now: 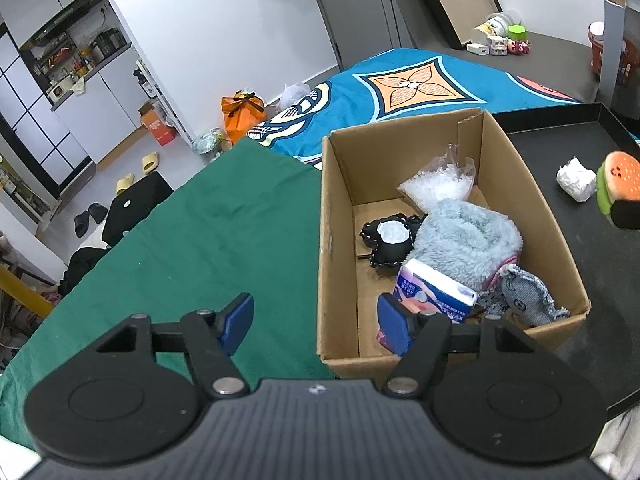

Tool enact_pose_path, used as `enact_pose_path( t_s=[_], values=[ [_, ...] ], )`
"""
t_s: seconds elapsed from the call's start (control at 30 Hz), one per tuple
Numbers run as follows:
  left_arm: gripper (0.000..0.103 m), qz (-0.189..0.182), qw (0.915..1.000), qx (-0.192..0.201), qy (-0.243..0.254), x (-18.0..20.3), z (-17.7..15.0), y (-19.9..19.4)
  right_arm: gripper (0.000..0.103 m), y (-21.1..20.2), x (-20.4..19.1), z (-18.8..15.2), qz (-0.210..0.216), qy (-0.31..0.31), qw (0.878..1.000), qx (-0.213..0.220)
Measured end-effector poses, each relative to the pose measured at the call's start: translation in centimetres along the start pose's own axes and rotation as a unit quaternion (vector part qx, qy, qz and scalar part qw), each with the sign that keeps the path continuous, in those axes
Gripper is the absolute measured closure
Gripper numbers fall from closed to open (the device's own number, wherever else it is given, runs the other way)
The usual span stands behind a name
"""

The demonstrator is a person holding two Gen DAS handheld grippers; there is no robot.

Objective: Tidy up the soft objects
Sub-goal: 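Carry the burger plush into the box and open the right gripper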

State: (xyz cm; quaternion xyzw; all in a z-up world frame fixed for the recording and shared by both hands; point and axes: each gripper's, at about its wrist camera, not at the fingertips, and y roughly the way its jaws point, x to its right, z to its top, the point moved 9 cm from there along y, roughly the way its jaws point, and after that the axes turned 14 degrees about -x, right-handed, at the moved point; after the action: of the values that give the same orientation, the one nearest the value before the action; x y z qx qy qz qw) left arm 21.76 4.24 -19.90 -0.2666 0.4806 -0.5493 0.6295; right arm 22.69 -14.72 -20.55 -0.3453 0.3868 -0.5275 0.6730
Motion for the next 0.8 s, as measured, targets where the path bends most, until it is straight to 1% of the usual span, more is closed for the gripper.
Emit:
enact_pose_path(
  t_s=[0.23, 0.37, 0.5, 0.57, 0.6, 0.67, 0.7, 0.77, 0.8],
  values=[
    [0.041, -0.009, 0.9999, 0.002, -0.01, -0.3, -0.1, 0.1, 0.068, -0.6, -2.3, 1.5, -0.003, -0.025, 1.0, 0.01],
    [0.048, -0.022, 0.9996, -0.01, -0.018, -0.5, -0.1, 0.6, 0.068, -0.9, -4.0, 2.4, 0.005, -0.039, 0.999, 0.017],
    [0.052, -0.031, 0.9991, -0.014, -0.026, -0.7, -0.2, 0.8, 0.068, -0.9, -5.6, 3.0, 0.016, -0.053, 0.998, 0.018],
    [0.06, -0.035, 0.9988, -0.018, -0.03, -0.9, -0.3, 0.9, 0.068, -0.9, -6.4, 3.2, 0.022, -0.06, 0.998, 0.017],
    [0.062, -0.037, 0.9986, -0.02, -0.032, -0.9, -0.3, 1.0, 0.068, -0.8, -6.8, 3.3, 0.025, -0.063, 0.998, 0.017],
    [0.071, -0.044, 0.9981, -0.023, -0.036, -1.0, -0.4, 1.2, 0.068, -0.7, -7.5, 3.5, 0.029, -0.069, 0.997, 0.016],
    [0.073, -0.049, 0.9977, -0.025, -0.039, -1.0, -0.4, 1.3, 0.068, -0.6, -7.7, 3.6, 0.03, -0.071, 0.997, 0.016],
    [0.08, -0.058, 0.9969, -0.026, -0.045, -1.2, -0.5, 1.4, 0.068, -0.5, -8.4, 3.8, 0.034, -0.074, 0.997, 0.015],
    [0.081, -0.063, 0.9965, -0.026, -0.049, -1.3, -0.5, 1.5, 0.068, -0.4, -8.7, 3.9, 0.037, -0.075, 0.996, 0.015]
  ],
)
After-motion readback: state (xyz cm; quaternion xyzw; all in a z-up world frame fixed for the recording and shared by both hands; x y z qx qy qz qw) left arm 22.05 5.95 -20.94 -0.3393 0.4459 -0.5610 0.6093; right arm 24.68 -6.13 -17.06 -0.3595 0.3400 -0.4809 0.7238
